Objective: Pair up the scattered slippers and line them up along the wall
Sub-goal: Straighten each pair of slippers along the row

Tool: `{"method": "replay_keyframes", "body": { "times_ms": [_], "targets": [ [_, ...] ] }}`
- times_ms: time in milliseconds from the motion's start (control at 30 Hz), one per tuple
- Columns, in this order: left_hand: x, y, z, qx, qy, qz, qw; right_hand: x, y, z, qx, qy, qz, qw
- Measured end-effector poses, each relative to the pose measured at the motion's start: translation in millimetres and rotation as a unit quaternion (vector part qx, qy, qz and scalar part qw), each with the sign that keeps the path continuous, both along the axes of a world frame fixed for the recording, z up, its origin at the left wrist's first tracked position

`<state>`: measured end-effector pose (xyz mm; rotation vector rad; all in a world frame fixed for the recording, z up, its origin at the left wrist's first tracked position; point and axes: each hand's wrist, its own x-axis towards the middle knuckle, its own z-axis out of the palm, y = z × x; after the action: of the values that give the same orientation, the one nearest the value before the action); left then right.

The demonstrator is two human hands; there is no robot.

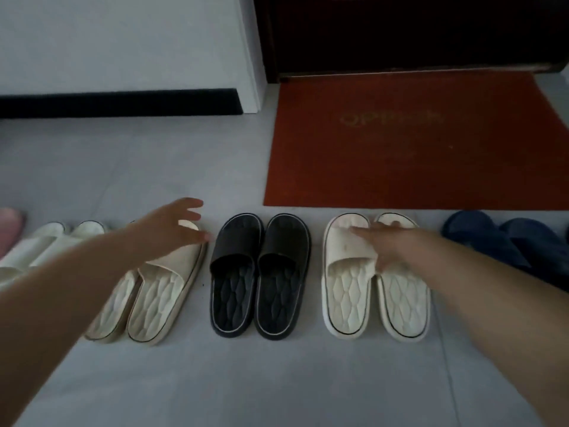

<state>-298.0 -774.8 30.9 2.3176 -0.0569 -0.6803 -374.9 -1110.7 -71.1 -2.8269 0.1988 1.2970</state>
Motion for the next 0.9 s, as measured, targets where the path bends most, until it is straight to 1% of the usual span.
{"method": "replay_keyframes", "body": {
  "times_ms": [100,167,233,367,433,500,567,600,667,733,800,900],
  "targets": [
    [-11.3,-19.9,38.3,0.045,-0.003,-0.055,0.997,-19.2,-8.4,-6.8,0.047,-0.055,0.002,0.997],
    [-15.8,-30.7,54.0,0.071,0.014,-0.103,0.992,-22.9,-14.3,-9.8,0.077,-0.061,-0.007,0.995],
    [-14.0,-34.1,56.7,0.069,0.040,-0.119,0.990,-23.3,-18.5,-11.3,0.089,-0.062,-0.013,0.994],
    [4.4,10.8,35.0,0.061,0.042,-0.119,0.990,-25.7,-14.0,-16.2,0.048,-0.066,0.012,0.997],
    [18.6,53.0,21.9,0.088,0.040,-0.128,0.987,-27.5,-6.8,-11.3,0.010,-0.052,0.009,0.999],
    [36.8,102.2,11.4,0.144,0.033,-0.157,0.976,-24.2,12.0,3.1,-0.036,-0.020,0.000,0.999],
    [57.5,149.5,5.2,0.208,0.031,-0.190,0.959,-12.8,56.4,26.1,-0.054,-0.025,0.034,0.998],
    [68.1,169.0,1.8,0.227,0.032,-0.202,0.952,-5.4,87.2,38.5,-0.040,-0.041,0.060,0.997],
    [87.6,201.7,-5.0,0.248,0.022,-0.229,0.941,12.7,162.3,56.7,0.035,-0.069,0.104,0.992],
    [102.9,226.9,-16.2,0.259,0.000,-0.263,0.929,30.8,243.0,60.6,0.128,-0.058,0.112,0.984],
    [116.0,245.7,-32.8,0.261,-0.029,-0.286,0.921,51.1,314.3,44.4,0.172,-0.039,0.061,0.982],
    [123.9,259.0,-66.4,0.253,-0.030,-0.323,0.911,76.7,383.4,6.6,0.169,-0.057,-0.085,0.980]
  ]
}}
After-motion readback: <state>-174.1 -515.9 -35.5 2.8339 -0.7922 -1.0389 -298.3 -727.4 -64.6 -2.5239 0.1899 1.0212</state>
